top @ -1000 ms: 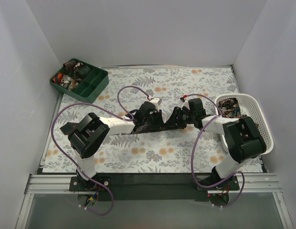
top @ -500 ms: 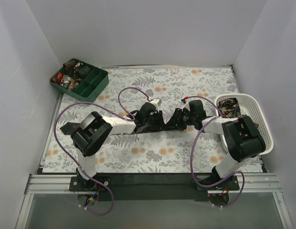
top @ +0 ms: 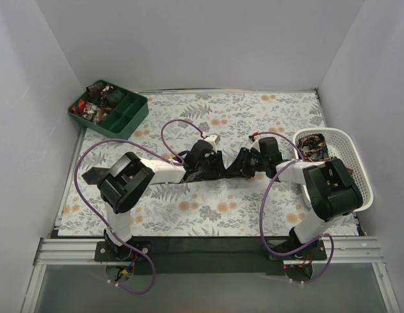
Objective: Roll the ties
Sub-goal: Roll the tie
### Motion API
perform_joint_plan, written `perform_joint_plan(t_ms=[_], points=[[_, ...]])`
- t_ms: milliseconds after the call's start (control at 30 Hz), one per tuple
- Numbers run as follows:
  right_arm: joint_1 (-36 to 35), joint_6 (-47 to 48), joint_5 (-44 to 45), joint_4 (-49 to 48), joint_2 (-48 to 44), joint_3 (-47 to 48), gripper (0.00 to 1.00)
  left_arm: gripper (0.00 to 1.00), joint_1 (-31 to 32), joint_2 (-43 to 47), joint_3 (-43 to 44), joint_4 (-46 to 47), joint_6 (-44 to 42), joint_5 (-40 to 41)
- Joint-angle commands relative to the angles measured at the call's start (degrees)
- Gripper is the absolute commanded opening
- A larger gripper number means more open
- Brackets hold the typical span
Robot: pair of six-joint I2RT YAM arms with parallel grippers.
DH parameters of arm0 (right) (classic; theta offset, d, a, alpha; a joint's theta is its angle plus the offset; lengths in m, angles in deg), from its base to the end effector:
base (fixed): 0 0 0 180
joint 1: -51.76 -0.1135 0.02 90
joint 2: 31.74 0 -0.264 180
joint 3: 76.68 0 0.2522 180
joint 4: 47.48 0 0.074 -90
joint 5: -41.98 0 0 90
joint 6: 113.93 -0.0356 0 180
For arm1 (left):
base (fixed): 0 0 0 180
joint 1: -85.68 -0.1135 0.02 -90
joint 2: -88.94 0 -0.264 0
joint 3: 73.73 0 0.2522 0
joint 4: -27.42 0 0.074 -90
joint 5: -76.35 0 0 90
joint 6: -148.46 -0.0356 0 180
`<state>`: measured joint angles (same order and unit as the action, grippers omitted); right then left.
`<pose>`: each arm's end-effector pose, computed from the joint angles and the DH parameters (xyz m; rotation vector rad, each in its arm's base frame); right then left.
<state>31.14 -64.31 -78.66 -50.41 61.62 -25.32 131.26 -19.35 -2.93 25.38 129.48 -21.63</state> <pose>0.2783 0.1241 0.1423 0.1028 2.4059 1.1408 0.2675 -0.2800 0.1411 -0.4823 2.5196 -1.1221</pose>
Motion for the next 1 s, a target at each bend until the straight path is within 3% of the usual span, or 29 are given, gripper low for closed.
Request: perform_joint_plan(t_ms=[0,367,533,967], points=[[-0.4,-1.1,-0.7,-3.4,-0.2,0.3,0.39,0.30,0.9,1.9,0.7,4.3,1.2,-2.5],[-0.3,-2.3,-0.6,-4.1,0.3,0.2,0.38,0.33,1.1,3.1,-1.4,7.8,1.6,-3.0],[-0.3,-2.7,-0.7,-4.7,0.4,0.0,0.33,0.34,1.1,3.8,-2.5,10.1,1.7,-2.8],[-0.2,-4.1,-2.1,-5.2,-0.5,0.8,0.31,0.33,1.1,3.0,-1.3,8.3,1.3,-2.4]])
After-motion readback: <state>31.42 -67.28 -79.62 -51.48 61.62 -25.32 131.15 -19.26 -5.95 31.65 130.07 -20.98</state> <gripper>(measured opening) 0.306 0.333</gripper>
